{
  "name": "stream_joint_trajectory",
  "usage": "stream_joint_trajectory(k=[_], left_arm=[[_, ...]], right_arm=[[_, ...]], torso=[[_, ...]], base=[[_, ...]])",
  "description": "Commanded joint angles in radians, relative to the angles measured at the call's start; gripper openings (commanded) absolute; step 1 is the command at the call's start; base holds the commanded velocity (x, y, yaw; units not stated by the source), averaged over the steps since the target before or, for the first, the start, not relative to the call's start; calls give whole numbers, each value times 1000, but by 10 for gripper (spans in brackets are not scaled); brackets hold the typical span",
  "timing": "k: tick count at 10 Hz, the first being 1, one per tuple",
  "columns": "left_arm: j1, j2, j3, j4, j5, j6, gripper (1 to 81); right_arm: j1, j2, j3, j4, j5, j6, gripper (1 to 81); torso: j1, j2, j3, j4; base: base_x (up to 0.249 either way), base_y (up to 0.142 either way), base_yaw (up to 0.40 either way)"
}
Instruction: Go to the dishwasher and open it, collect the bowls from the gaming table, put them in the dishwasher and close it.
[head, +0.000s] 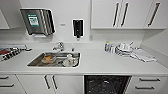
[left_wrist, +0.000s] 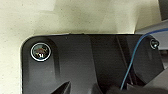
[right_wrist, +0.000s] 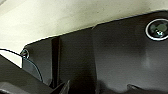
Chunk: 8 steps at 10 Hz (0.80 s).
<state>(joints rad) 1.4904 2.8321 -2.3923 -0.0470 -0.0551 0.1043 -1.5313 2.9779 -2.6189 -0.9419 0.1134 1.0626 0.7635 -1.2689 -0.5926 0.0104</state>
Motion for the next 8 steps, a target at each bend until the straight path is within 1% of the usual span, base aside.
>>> stream_joint_trajectory(k=[1,3,8], left_arm=[[-45,46,-85,35,95,9,811],[-45,47,-85,39,107,9,811],[-45,50,-87,33,106,8,811]], right_arm=[[38,3,5,-9,-29,0,811],[39,2,5,-4,-29,2,811],[36,3,-9,-5,-24,5,811]], torso=[[-60,93,0,0],[-108,168,0,0],[-219,340,0,0]], base=[[0,0,0],[0,0,0],[0,0,0]])
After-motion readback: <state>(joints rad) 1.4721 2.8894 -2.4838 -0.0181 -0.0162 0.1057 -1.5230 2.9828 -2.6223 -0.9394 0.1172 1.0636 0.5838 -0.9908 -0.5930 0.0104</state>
